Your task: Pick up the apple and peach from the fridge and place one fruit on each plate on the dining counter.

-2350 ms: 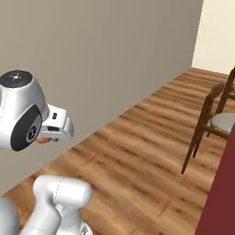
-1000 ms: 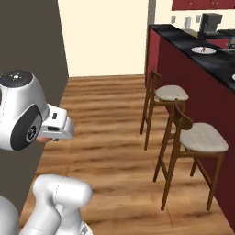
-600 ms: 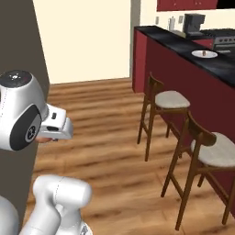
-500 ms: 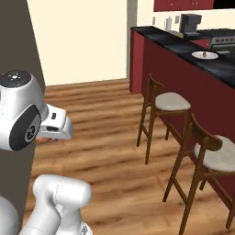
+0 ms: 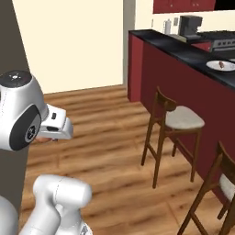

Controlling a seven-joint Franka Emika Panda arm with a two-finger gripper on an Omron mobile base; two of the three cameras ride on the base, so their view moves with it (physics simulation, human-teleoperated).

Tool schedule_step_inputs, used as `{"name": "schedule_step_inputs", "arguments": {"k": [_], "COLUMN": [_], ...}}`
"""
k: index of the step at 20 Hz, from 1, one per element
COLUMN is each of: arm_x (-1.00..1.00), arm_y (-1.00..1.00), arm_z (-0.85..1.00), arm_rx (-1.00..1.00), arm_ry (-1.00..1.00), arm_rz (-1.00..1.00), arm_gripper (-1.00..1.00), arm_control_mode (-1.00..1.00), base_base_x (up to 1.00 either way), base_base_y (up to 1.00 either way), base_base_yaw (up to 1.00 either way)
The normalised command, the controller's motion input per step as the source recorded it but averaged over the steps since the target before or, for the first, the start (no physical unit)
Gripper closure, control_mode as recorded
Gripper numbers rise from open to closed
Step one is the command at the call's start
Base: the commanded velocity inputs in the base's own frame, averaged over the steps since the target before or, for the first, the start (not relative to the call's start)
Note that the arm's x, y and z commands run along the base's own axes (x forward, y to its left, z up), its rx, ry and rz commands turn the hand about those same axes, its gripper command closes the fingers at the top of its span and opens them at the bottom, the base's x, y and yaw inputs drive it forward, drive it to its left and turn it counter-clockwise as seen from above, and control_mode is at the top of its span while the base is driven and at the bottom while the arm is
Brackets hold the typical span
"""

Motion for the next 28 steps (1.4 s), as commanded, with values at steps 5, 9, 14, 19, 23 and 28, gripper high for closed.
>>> {"name": "schedule_step_inputs", "arguments": {"k": [5, 9, 14, 19, 23, 28], "arm_x": [0.00, 0.00, 0.00, 0.00, 0.00, 0.00], "arm_y": [0.00, 0.00, 0.00, 0.00, 0.00, 0.00], "arm_z": [0.00, 0.00, 0.00, 0.00, 0.00, 0.00], "arm_rx": [0.00, 0.00, 0.00, 0.00, 0.00, 0.00], "arm_ry": [0.00, 0.00, 0.00, 0.00, 0.00, 0.00], "arm_rz": [0.00, 0.00, 0.00, 0.00, 0.00, 0.00], "arm_gripper": [1.00, 1.00, 1.00, 1.00, 1.00, 1.00], "arm_control_mode": [1.00, 1.00, 1.00, 1.00, 1.00, 1.00], "base_base_x": [1.00, 1.00, 1.00, 0.97, 0.92, 1.00], "base_base_y": [0.32, 0.32, 0.31, 0.06, 0.00, 0.00], "base_base_yaw": [-0.17, -0.21, -0.23, -0.50, -0.61, -0.51]}}
